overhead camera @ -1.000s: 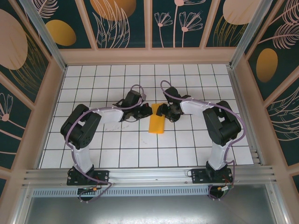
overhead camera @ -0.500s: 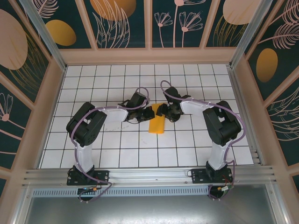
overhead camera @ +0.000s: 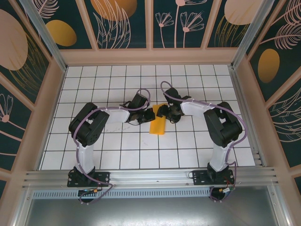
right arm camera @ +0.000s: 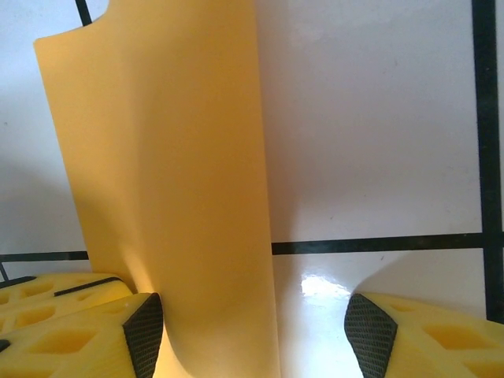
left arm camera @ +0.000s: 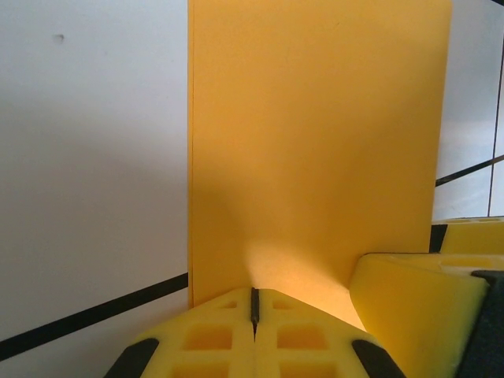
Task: Fold a paper plane with a square sheet of paper (pick it up from the middle)
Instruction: Hold the square sheet of paper at the center of the table, then fold the square sheet of paper in half at the center of the table.
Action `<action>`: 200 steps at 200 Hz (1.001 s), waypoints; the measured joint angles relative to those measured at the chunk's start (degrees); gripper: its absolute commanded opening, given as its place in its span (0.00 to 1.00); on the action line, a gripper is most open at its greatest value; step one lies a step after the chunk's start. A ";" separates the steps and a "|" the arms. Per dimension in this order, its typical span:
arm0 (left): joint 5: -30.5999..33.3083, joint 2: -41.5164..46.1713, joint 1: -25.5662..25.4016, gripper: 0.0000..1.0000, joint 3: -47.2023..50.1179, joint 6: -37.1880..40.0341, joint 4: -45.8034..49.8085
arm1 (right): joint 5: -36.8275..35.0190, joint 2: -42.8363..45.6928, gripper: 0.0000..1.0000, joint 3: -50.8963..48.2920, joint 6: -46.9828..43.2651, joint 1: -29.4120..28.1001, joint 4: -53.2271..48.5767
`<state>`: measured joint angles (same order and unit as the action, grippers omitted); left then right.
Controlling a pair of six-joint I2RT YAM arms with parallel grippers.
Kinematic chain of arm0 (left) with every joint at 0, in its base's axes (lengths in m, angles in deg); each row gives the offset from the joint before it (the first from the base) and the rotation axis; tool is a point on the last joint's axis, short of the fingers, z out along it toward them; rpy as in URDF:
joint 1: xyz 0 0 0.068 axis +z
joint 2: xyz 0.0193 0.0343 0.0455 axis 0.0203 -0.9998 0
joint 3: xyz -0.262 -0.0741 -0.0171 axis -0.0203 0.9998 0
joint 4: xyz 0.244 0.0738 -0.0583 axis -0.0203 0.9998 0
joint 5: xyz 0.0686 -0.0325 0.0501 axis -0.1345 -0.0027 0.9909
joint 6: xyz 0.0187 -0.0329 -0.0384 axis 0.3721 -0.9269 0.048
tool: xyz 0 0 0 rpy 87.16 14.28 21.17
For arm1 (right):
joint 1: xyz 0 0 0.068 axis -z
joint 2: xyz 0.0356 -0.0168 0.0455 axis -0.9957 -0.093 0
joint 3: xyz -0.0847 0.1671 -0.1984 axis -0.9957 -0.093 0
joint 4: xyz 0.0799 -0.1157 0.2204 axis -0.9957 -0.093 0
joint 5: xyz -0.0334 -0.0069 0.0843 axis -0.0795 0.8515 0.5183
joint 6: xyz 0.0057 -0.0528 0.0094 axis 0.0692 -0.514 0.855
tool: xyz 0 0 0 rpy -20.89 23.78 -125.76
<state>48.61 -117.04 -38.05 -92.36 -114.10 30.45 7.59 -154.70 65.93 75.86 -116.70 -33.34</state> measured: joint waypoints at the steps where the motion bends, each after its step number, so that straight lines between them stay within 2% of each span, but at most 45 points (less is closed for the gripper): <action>1: 0.00 0.00 0.00 0.00 0.00 0.00 0.00 | 0.00 0.02 0.70 0.00 0.02 0.00 0.02; 24: 0.04 0.02 0.00 0.00 0.00 0.37 -0.02 | -0.57 1.38 0.71 -0.13 -0.02 0.02 0.24; 35: 0.02 0.02 0.00 0.00 0.02 0.39 -0.02 | -0.63 3.23 0.66 -0.90 0.02 0.79 1.11; 64: 0.02 0.02 0.00 0.00 0.02 0.42 -0.02 | 3.82 12.76 0.30 -6.34 0.79 4.48 8.24; 69: 0.02 0.02 0.00 0.00 0.02 0.42 -0.02 | 5.16 14.23 0.22 -7.37 1.16 4.98 9.94; 79: 0.02 0.02 0.00 0.00 0.02 0.42 -0.04 | 8.24 16.26 0.00 -9.25 1.25 5.57 13.42; 141: 0.02 0.02 0.00 0.00 0.07 0.42 -0.07 | 21.40 15.39 0.00 -20.28 5.77 5.31 27.17; 200: 0.00 0.02 0.00 0.00 0.07 0.42 -0.09 | 26.03 12.00 0.00 -21.31 6.43 5.31 32.37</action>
<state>48.61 -117.02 -38.05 -92.29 -113.68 30.36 33.62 -142.70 44.62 82.29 -111.38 -0.97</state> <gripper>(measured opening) 0.070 0.062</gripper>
